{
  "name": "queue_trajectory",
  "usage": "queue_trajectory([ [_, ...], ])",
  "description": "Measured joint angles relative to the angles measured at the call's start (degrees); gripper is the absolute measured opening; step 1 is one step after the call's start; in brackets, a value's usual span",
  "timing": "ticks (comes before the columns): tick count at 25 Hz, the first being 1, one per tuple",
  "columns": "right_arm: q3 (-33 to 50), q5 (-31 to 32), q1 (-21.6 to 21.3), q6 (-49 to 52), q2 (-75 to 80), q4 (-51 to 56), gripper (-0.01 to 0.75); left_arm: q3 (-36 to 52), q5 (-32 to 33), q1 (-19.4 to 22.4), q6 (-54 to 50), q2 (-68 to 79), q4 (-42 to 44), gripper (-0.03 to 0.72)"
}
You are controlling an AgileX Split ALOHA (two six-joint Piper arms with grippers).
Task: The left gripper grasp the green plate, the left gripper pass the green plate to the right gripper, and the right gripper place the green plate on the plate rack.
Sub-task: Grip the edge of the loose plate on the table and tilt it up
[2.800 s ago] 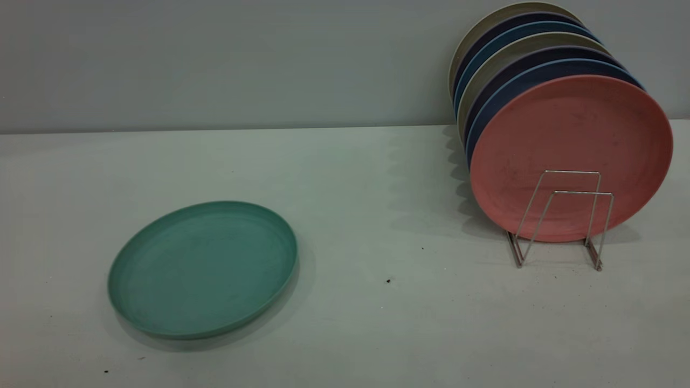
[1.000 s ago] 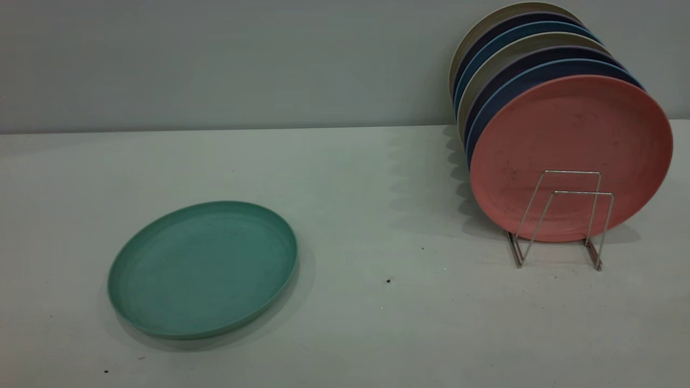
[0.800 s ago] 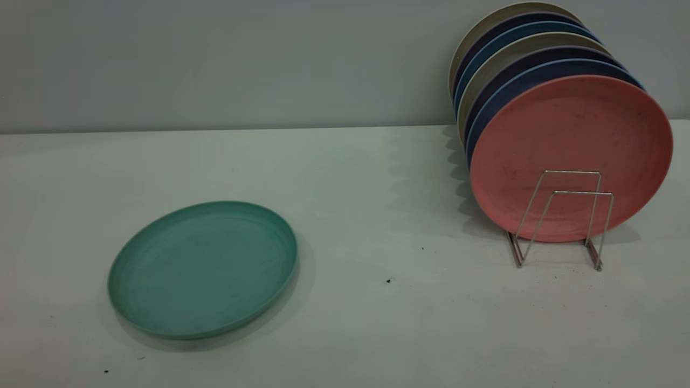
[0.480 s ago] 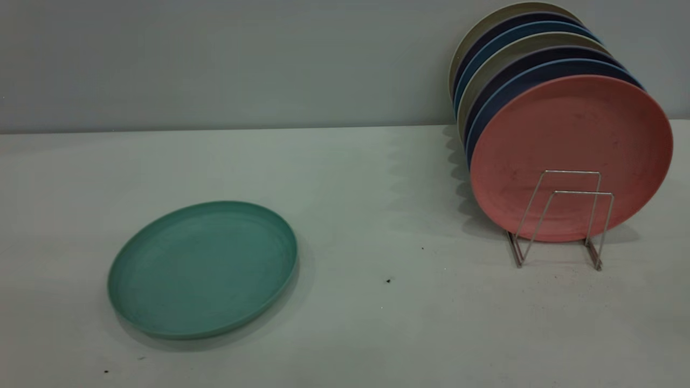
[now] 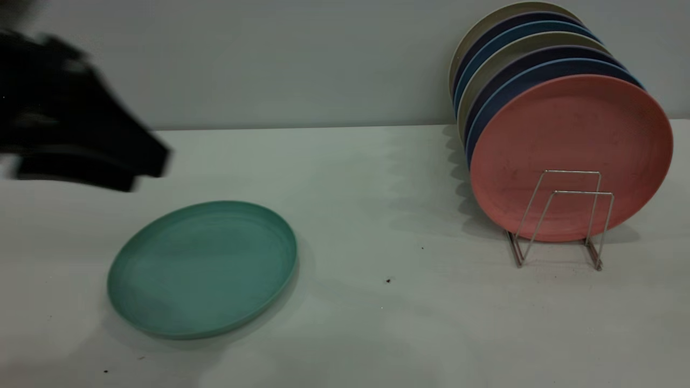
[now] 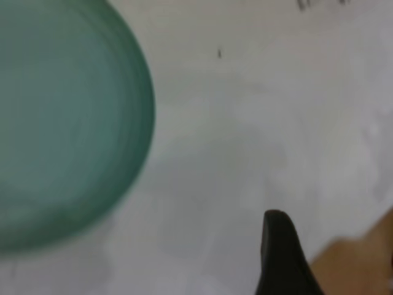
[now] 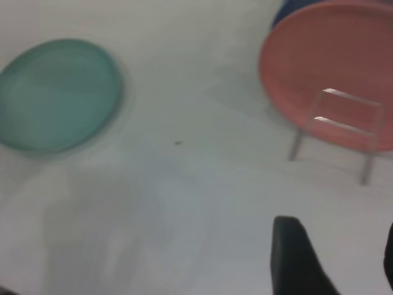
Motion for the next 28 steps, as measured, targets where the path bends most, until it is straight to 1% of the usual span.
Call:
queue_trajectory([
  [2, 0.0, -0.7, 0.0, -4.8, 3.5, 4.4, 0.373, -4.5, 1.3, 2.0, 2.8, 9.1, -3.8, 0.454],
  [4, 0.0, -1.2, 0.0, -8.5, 6.5, 8.3, 0.373, -8.8, 3.9, 5.0, 4.3, 17.9, -5.8, 0.454],
  [7, 0.0, -1.8, 0.0, -13.6, 10.1, 12.9, 0.373, -14.5, 7.7, 9.6, 5.1, 29.9, -7.6, 0.45],
  [9, 0.0, -2.0, 0.0, -15.3, 11.7, 14.5, 0.373, -17.2, 9.2, 12.1, 6.0, 34.5, -7.9, 0.434],
  [14, 0.0, -2.6, 0.0, -16.5, 13.3, 16.1, 0.373, -18.8, 8.7, 17.3, 7.1, 35.7, -6.3, 0.4],
  [17, 0.0, -3.4, 0.0, -16.5, 13.3, 16.3, 0.373, -18.9, 8.8, 21.6, 5.4, 34.4, -2.4, 0.4],
  [19, 0.0, -3.7, 0.0, -16.5, 13.3, 16.3, 0.374, -18.9, 8.8, 25.1, 4.3, 33.7, -0.8, 0.4],
  [21, 0.0, -3.9, 0.0, -16.6, 13.3, 16.3, 0.374, -18.9, 8.6, 27.5, 3.9, 33.7, -0.2, 0.4],
  [22, 0.0, -4.0, 0.0, -16.6, 13.3, 16.3, 0.374, -18.9, 8.6, 28.1, 3.8, 34.0, -0.1, 0.4],
  [24, 0.0, -4.4, 0.0, -16.6, 13.3, 16.4, 0.374, -18.9, 8.6, 28.1, 3.9, 35.0, -0.1, 0.4],
  [28, 0.0, -4.9, 0.0, -16.6, 13.3, 16.5, 0.374, -18.9, 8.2, 25.3, 3.9, 37.8, -0.1, 0.4],
])
